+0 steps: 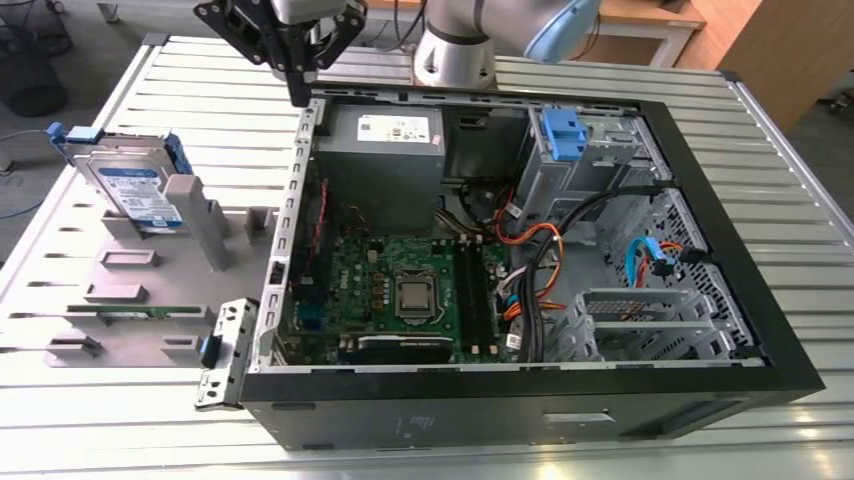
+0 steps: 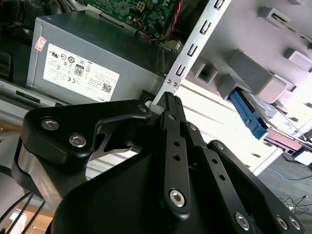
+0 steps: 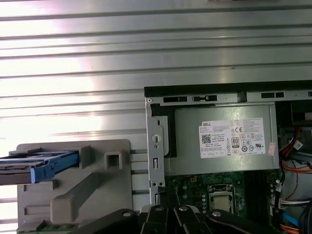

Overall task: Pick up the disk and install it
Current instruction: 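Reach for the disk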

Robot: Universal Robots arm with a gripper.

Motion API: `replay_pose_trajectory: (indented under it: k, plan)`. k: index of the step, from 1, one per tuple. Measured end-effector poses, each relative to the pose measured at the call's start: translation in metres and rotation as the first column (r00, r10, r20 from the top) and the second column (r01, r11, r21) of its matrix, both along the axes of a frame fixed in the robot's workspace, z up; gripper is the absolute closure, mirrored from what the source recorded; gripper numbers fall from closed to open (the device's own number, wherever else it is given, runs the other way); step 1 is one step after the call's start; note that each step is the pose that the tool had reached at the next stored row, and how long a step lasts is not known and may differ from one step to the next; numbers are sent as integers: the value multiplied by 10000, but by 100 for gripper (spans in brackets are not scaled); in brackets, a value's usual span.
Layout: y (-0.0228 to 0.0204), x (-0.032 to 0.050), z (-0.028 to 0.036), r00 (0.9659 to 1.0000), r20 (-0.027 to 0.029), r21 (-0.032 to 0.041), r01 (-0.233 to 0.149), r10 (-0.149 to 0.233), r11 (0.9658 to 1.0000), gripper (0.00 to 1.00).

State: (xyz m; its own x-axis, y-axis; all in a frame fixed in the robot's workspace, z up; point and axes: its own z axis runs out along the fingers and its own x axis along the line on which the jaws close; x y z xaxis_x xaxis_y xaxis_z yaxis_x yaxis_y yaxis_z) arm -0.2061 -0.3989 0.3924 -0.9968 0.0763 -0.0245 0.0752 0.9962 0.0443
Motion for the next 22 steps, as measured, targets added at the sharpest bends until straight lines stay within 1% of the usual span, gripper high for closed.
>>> replay_pose_trajectory:
  k: [7, 18, 22]
  plan:
    - [0, -107, 0, 10000, 0, 0, -1, 1, 10000, 89]
    - [0, -122, 0, 10000, 0, 0, -1, 1, 10000, 89]
    - [0, -151, -1, 10000, 0, 0, -1, 1, 10000, 89]
